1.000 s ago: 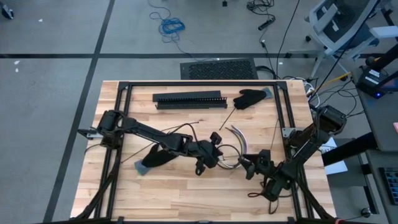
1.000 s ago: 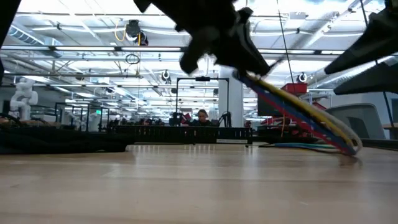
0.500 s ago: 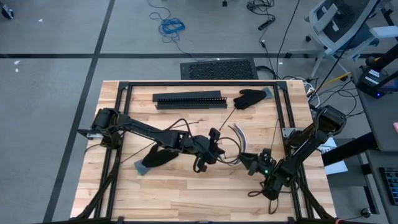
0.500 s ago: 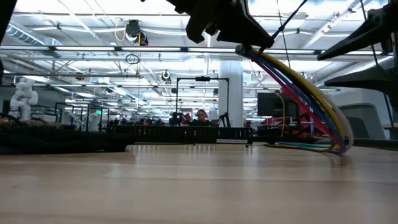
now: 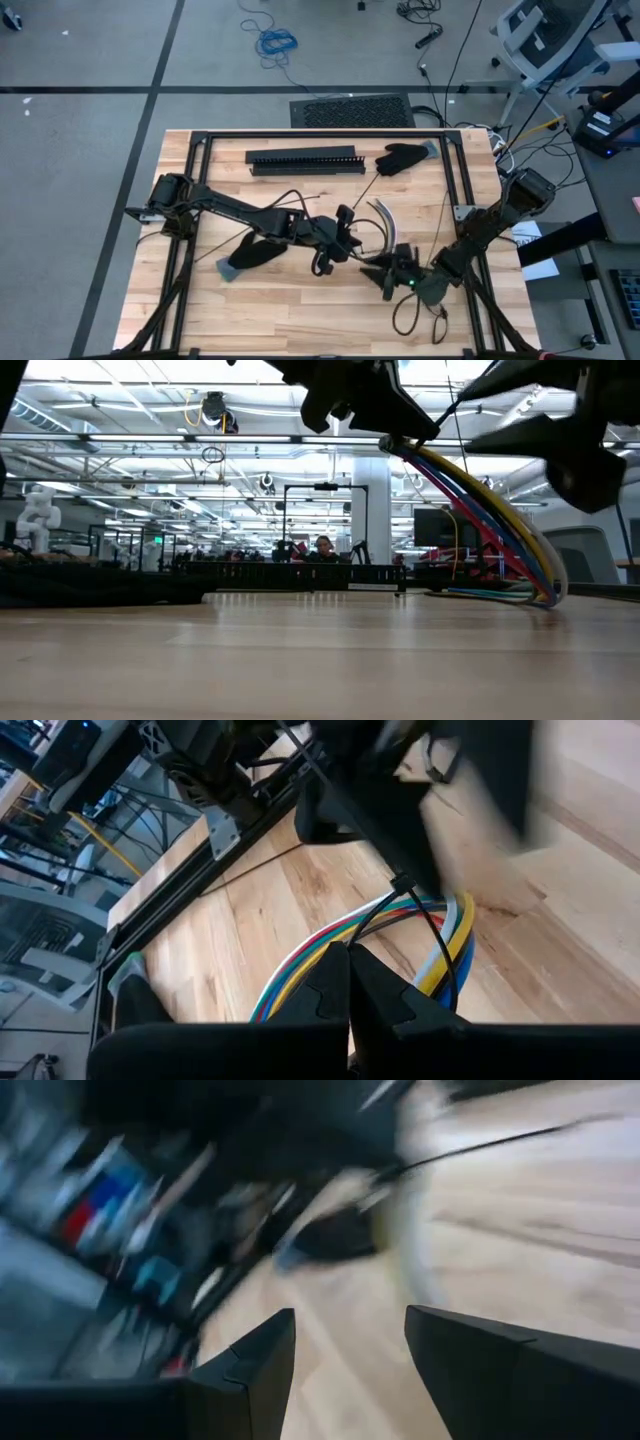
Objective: Ziptie cables
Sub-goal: Wrap the cable wires using a zip tie
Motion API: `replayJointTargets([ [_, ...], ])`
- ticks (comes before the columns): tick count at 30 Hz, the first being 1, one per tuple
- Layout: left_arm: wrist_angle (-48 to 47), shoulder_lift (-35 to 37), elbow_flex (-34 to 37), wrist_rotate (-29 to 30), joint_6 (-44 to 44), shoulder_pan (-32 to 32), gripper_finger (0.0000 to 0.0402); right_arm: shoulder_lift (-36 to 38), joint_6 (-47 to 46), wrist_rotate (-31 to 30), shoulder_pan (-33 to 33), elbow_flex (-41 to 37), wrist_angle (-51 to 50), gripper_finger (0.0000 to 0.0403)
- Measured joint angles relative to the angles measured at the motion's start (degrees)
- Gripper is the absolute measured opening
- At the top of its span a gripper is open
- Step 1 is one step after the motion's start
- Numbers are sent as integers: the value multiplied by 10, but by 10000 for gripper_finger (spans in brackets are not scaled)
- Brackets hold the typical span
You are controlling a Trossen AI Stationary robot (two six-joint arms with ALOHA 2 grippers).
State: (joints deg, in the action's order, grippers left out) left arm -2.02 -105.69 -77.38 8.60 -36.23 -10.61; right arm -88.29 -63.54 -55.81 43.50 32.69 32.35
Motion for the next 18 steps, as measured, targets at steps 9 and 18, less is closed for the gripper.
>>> replayJointTargets([
  [9,-7,0,0,11,12,-1,0,53,76,7,16,-6,-41,187],
  [18,-5,4,0,16,42,-3,0,285,77,-90,83,-192,-4,179],
])
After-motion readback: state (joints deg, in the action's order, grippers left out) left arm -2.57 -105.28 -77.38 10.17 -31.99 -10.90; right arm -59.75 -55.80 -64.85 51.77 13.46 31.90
